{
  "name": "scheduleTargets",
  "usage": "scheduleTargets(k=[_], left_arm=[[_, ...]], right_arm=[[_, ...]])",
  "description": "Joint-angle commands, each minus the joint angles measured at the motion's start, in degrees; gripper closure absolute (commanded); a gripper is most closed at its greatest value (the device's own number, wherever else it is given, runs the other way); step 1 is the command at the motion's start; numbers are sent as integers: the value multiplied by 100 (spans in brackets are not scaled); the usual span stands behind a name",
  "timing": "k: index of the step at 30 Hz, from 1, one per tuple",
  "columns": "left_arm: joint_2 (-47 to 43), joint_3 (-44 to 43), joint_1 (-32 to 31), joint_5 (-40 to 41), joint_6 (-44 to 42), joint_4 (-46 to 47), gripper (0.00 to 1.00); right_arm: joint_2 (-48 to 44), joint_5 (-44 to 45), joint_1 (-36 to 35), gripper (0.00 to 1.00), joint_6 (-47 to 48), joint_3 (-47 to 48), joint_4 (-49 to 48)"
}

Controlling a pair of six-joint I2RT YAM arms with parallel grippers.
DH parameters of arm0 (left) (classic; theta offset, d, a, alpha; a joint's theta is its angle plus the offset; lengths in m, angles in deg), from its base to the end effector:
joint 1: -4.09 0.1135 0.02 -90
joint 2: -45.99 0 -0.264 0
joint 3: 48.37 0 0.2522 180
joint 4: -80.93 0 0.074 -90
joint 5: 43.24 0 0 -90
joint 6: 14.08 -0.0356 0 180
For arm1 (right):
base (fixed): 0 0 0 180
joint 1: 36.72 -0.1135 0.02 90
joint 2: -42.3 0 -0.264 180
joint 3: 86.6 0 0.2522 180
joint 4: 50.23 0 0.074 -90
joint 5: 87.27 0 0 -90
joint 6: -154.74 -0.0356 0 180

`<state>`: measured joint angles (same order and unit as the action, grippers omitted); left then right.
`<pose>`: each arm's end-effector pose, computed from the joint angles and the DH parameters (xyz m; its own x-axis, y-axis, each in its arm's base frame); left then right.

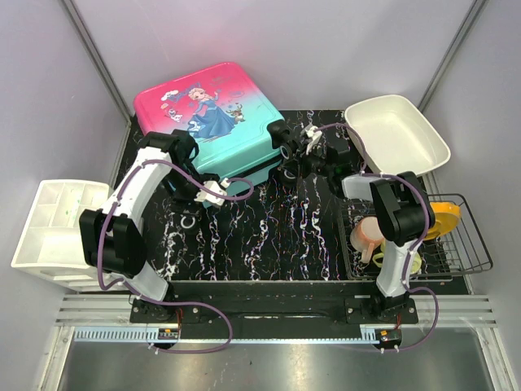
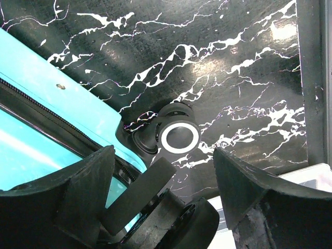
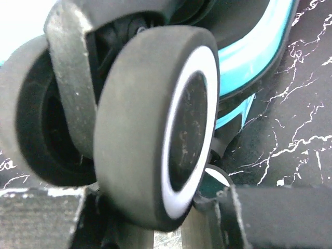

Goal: Open, take out, and arrange the luggage

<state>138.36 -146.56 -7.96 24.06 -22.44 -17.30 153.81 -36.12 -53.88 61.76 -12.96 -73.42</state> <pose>0.2683 -0.0713 0.2961 0.3169 0.8656 -0.3876 0.9410 -0.3380 0.0145 0.3893 0.1436 0.1785 -0.2839 -0.0453 -0.9578 -0.7959 0.5682 0.2090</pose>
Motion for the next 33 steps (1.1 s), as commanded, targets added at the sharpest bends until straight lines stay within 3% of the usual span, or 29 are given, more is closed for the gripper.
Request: scheduleTargets(k=[1, 2, 6, 19, 25, 30, 33], left_arm=[[351, -83, 731, 1365, 450, -158, 20], [360, -92, 740, 1373, 441, -149, 19], [369, -136, 740, 1373, 441, -167, 20], [412, -74, 810, 1391, 406, -123, 19], [456, -101, 819, 1400, 424, -114, 19], [483, -110, 827, 1444, 459, -114, 19], [492, -109, 827, 1426, 503, -114, 19]], right_arm=[[-498, 898, 1523, 62, -976, -239, 21], [-524, 836, 1541, 50, -985, -266, 4], [-691, 572, 1576, 26, -932, -380, -93], [-208, -544, 1234, 25, -1996, -170, -691], [160, -580, 759, 26, -2030, 41, -945], [706, -878, 461, 25, -2837, 279, -1480], [776, -730, 311, 24, -2822, 288, -1604]])
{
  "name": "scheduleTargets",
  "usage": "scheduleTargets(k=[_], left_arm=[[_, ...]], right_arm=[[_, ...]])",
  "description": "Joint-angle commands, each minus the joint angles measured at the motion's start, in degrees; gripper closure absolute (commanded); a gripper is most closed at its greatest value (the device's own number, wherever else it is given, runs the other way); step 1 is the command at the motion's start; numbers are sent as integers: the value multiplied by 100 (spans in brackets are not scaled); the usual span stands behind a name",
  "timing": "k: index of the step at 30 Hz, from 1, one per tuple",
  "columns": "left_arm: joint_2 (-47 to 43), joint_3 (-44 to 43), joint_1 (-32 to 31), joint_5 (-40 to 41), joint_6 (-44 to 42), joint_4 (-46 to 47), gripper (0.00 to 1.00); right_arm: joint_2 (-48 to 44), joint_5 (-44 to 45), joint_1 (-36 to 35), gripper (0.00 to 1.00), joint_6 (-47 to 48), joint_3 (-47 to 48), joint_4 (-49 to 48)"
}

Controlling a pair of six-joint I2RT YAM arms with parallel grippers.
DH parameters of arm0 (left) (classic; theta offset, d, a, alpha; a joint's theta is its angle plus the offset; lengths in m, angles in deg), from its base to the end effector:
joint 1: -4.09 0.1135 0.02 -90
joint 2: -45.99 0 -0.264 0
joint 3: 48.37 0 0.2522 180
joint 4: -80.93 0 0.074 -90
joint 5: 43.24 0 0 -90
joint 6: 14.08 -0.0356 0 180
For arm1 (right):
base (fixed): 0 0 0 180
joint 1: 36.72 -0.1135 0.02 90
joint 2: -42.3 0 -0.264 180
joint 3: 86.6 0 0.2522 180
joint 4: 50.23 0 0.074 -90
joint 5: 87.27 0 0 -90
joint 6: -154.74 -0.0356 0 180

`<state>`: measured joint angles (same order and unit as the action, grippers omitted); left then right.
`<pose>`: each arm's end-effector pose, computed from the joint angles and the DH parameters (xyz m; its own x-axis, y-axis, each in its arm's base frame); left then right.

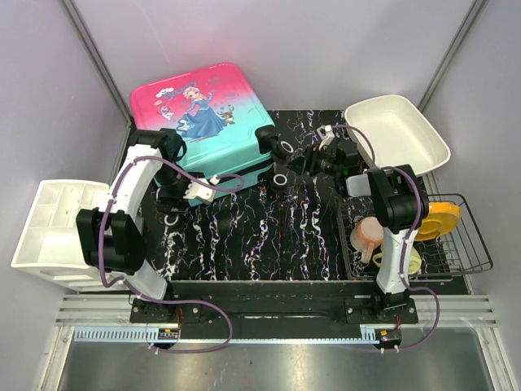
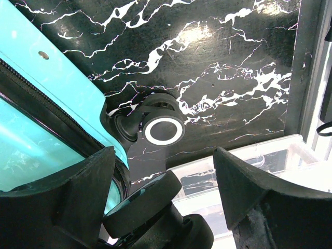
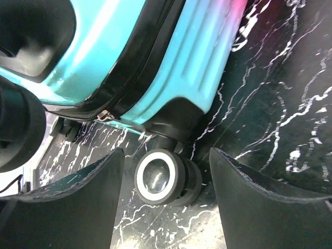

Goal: Open, take out, and arrange the luggage

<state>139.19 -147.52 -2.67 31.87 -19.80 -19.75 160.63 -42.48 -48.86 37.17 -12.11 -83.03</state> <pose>0.2736 -0.0416 0.2952 0.1909 0.9457 -0.2630 0.9755 -0.2126 -0.0565 0.4096 0.1140 0.1522 -0.5497 0.2153 -0.8071 -0.6483 0.4993 0.5747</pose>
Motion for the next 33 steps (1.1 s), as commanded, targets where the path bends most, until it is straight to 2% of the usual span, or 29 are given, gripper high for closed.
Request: scheduleTargets(k=[1, 13, 17, 22, 24, 25, 28, 31, 32, 33], left_arm=[[409, -31, 299, 646, 264, 122, 19], [444, -66, 299, 655, 379, 113, 19], [470, -84, 290, 628, 440, 113, 19], [488, -136, 290, 628, 449, 113, 19], [488, -136, 299, 637, 458, 113, 19], [488, -128, 290, 637, 458, 113, 19], [488, -101, 290, 646, 458, 113, 19], [505, -110, 298, 663, 449, 122, 19], [514, -127, 290, 672, 449, 122, 19], [531, -145, 298, 681, 440, 122, 19]], right_arm=[[129, 3, -262, 24, -354, 211, -678], [701, -128, -570, 24, -398, 730, -1100], [745, -155, -658, 27, -398, 791, -1162], [745, -120, -781, 36, -459, 704, -1232], [736, -49, -781, 44, -486, 660, -1267], [727, -6, -781, 54, -495, 651, -1285], [692, -40, -781, 70, -469, 616, -1294], [596, 12, -755, 83, -433, 519, -1241], [526, 56, -711, 93, -468, 493, -1180], [490, 126, -685, 99, -460, 440, -1110]])
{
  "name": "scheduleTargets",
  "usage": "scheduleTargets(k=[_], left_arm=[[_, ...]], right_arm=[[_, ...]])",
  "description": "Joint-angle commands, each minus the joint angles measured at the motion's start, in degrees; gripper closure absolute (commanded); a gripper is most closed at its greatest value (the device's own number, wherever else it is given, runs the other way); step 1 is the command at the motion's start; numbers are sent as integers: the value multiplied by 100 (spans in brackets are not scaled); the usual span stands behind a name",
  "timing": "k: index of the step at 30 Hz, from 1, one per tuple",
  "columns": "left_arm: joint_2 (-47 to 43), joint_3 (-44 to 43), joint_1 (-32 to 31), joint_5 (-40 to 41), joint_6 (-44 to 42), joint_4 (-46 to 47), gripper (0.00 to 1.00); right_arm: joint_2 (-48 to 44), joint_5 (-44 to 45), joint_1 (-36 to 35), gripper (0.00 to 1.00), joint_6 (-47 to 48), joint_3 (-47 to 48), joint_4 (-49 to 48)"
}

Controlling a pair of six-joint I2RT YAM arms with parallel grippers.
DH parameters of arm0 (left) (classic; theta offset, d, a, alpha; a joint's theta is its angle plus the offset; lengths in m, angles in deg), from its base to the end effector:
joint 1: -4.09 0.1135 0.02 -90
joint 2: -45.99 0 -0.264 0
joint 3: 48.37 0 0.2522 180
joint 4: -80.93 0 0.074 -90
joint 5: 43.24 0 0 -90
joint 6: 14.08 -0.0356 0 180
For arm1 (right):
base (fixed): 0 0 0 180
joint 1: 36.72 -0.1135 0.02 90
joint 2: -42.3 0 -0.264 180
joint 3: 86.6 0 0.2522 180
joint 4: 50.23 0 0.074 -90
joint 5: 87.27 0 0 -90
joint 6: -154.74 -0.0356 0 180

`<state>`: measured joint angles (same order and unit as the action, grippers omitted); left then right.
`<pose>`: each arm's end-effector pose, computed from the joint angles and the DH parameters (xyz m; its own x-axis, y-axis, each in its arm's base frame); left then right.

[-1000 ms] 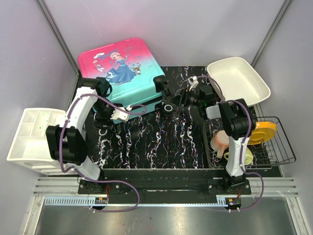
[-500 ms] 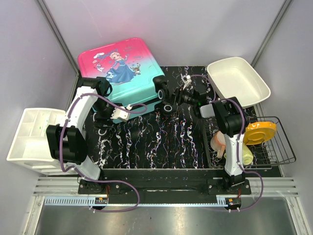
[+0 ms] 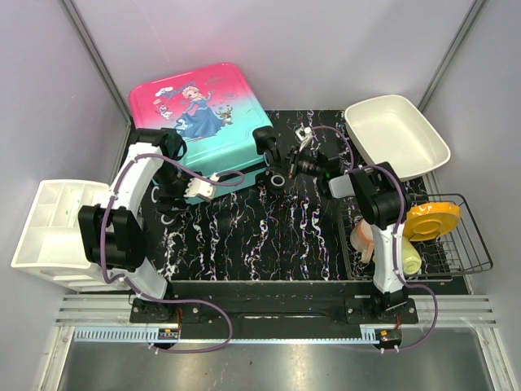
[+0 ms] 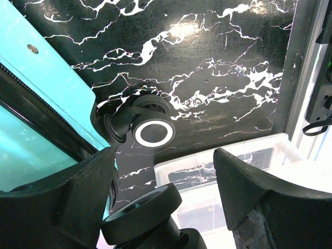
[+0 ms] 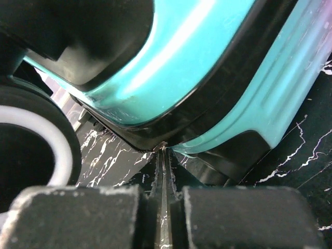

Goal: Open, take out, and arrange the luggage

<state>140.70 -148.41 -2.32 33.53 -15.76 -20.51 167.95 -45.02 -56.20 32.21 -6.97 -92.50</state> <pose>0.2786 -0.0395 0.2920 0.1134 0.9664 -0.2306 0.9852 -0.1394 -0.0997 0.4124 0.1738 0.1401 -0.5470 0.1900 -0.8153 -0.7430 0.3385 0.5774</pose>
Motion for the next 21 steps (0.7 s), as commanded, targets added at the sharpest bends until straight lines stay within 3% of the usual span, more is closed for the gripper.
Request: scheduleTargets(k=[1, 13, 21], left_arm=[[381, -56, 264, 515, 45, 199, 19], [556, -179, 360, 541, 10, 181, 19], [609, -240, 369, 506, 18, 146, 19]], right_arm=[[-294, 554, 85, 100, 45, -91, -84], [-919, 2146, 621, 100, 993, 128, 1050], [-225, 1822, 569, 100, 863, 989, 919]])
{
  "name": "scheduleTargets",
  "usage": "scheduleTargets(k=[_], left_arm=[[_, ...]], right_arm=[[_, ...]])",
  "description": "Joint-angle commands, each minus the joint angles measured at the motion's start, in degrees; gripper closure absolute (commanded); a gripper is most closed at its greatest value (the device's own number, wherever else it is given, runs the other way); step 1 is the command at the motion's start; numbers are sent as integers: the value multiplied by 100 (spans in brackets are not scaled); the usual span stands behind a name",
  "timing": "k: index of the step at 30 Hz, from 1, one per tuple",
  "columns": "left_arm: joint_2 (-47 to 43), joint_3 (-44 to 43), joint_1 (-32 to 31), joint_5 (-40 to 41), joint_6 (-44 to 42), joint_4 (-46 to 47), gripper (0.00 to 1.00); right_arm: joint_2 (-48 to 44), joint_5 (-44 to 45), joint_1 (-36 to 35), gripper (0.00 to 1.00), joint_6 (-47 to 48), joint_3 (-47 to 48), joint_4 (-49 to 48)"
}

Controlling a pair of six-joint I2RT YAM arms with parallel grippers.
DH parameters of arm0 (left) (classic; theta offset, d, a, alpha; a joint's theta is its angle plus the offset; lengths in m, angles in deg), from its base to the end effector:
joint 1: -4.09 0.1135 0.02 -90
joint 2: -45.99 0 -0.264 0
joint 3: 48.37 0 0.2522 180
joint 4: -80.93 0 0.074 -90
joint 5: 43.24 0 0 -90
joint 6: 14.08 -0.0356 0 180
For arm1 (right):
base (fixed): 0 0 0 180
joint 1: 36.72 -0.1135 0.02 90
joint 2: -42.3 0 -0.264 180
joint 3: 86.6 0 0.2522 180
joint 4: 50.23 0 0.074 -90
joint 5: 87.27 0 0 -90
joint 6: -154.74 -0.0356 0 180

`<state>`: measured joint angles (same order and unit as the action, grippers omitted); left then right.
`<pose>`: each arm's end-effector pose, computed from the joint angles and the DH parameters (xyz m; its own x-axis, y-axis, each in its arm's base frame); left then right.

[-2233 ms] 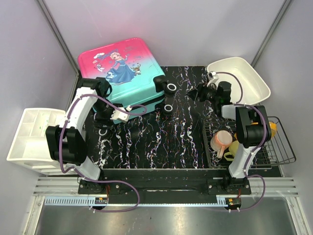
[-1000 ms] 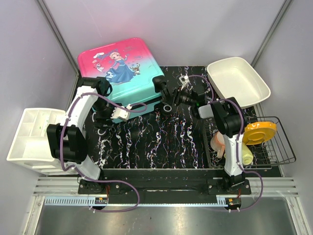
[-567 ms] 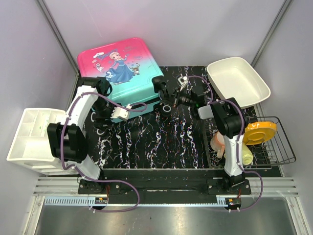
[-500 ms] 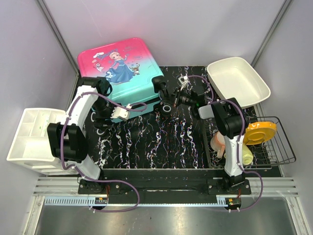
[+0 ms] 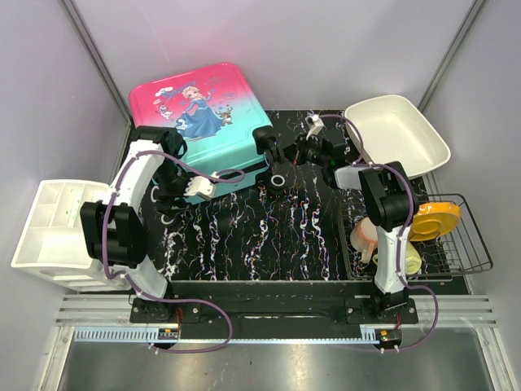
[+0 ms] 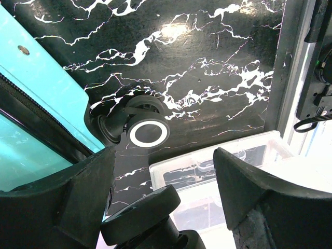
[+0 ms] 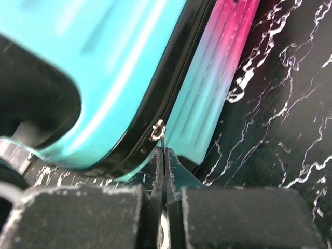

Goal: Open, take out, and arrange the luggage

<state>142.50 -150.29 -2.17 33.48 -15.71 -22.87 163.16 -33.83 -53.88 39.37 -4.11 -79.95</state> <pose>0.2826 -0.0392 0.2921 0.1008 0.9676 -0.2313 0.9809 -0.1355 -0.1394 0.4281 0.1544 0.1681 -0.4725 0.2143 -0.8549 -0.6610 0.5555 0.5045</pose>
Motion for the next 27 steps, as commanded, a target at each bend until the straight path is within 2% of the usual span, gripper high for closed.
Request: scheduleTargets(k=[1, 3, 6, 9, 10, 12, 13, 15, 16, 17, 18, 19, 22, 25, 27], left_arm=[[421, -78, 354, 450, 40, 364, 19], [395, -192, 345, 335, 93, 286, 19], [290, -657, 336, -261, 426, 145, 11], [88, -1430, 284, -1201, 1461, 145, 3], [44, -1658, 266, -1725, 2073, 153, 1], [17, -2466, 301, -2256, 3093, 415, 1], [34, -2713, 327, -2615, 4317, 565, 1], [70, -3241, 458, -2811, 5405, 1133, 1], [35, -3312, 546, -2908, 6402, 1434, 1], [-18, -3261, 617, -2830, 6935, 1828, 1], [-44, -3182, 896, -2699, 7418, 2667, 1], [-71, -3085, 1020, -2245, 8224, 3067, 1], [95, -2900, 1626, -1392, 9474, 4037, 1], [543, -2996, 2190, -872, 10172, 4336, 1], [685, -2900, 2348, -834, 10122, 4599, 1]], right_arm=[[393, 668, 320, 100, 128, 799, -345], [517, 571, 302, 100, 93, 1054, -371], [702, 369, 293, 100, -30, 1283, -450], [694, 141, 276, 100, -30, 1284, -538], [650, 70, 275, 100, 5, 1257, -564], [597, -131, 267, 100, 84, 1169, -565], [536, -193, 258, 100, 110, 1152, -573], [509, -377, 240, 100, 216, 1116, -573], [483, -440, 214, 100, 242, 1125, -565], [483, -510, 205, 100, 330, 1134, -556], [474, -632, 179, 100, 383, 1143, -547], [465, -703, 153, 100, 418, 1160, -530], [439, -923, 82, 100, 655, 1195, -529], [325, -1134, 12, 100, 892, 1187, -573], [237, -1283, -85, 100, 1164, 1082, -617]])
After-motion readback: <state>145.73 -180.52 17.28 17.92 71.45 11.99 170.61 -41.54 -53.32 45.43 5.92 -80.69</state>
